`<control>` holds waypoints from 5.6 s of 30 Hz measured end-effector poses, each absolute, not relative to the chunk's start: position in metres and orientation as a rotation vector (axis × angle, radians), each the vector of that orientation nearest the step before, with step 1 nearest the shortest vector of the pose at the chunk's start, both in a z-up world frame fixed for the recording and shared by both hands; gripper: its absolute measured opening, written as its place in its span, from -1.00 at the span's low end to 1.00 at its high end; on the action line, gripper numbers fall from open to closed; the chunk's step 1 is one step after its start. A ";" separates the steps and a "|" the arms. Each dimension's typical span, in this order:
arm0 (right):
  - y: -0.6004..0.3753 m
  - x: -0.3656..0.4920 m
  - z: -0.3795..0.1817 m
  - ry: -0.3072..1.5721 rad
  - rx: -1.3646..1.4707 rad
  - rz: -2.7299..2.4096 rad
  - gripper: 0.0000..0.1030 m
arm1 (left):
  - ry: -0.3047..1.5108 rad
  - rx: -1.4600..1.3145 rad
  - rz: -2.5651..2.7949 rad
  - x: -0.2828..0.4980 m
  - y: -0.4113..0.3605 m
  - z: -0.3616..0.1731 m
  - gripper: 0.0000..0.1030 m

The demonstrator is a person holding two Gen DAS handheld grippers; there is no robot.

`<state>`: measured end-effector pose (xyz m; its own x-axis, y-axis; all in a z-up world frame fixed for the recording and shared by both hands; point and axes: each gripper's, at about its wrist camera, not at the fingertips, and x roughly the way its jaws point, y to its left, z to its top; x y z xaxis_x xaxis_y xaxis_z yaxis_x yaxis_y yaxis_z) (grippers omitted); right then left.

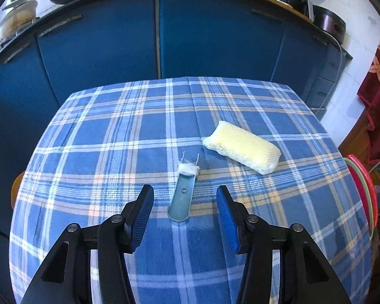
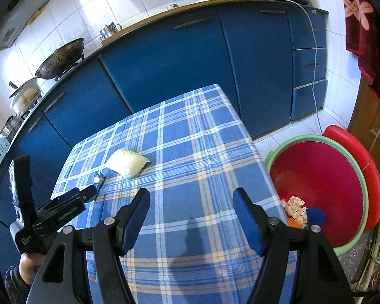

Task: Collect trash
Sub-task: 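Grasp the grey plastic clip with the left gripper, then hold the grey clip in the left gripper while the right gripper grasps the yellow sponge, then carry the grey clip and yellow sponge over the red bin and open both grippers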

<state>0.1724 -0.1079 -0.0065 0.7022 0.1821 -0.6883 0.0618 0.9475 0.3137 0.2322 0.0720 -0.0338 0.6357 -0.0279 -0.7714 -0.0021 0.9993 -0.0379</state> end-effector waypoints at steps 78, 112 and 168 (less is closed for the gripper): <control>-0.020 0.240 -0.028 0.832 0.195 0.224 -0.26 | 0.791 -0.203 0.046 0.223 0.117 -0.029 -0.60; -0.191 0.119 -0.002 0.717 0.432 -0.006 -0.24 | 0.781 -0.113 -0.290 0.176 -0.045 0.021 -0.60; -0.320 0.111 -0.088 0.846 0.632 -0.272 -0.02 | 0.960 0.098 -0.562 0.225 -0.228 -0.049 -0.59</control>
